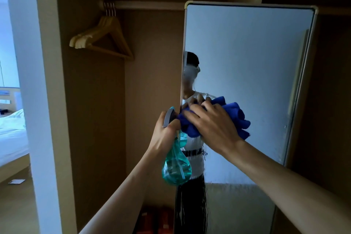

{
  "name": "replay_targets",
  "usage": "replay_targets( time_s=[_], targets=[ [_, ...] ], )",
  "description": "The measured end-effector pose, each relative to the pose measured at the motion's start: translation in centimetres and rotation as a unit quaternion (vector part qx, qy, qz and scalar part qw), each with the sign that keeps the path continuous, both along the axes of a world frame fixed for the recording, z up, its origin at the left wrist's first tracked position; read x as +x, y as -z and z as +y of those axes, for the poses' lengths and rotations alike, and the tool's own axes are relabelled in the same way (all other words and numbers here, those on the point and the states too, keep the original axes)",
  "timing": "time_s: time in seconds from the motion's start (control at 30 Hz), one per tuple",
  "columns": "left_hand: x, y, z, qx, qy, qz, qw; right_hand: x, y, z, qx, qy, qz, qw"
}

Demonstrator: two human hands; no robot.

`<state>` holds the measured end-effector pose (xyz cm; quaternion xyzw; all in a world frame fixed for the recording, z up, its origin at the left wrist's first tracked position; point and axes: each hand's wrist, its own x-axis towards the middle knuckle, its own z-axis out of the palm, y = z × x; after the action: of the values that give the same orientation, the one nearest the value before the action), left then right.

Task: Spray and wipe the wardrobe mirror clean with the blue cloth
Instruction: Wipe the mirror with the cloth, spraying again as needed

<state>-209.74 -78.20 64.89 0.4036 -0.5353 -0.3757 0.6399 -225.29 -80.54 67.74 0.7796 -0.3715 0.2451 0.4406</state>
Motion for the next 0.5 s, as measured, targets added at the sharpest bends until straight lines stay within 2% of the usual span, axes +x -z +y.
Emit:
replay_targets(
  time_s=[0.13, 0.27, 0.5],
  targets=[
    [0.2, 0.7, -0.3, 0.000, -0.014, -0.022, 1.000, -0.1, -3.4, -0.5, -0.042, 0.001, -0.036, 0.998],
    [0.2, 1.5, -0.6, -0.005, -0.036, -0.067, 0.997, -0.2, -5.0, -0.7, -0.041, -0.003, -0.061, 0.997],
    [-0.2, 3.7, -0.7, 0.019, -0.040, -0.071, 0.996, -0.5, -0.1, -0.8, -0.008, -0.021, -0.033, 0.999]
  ],
)
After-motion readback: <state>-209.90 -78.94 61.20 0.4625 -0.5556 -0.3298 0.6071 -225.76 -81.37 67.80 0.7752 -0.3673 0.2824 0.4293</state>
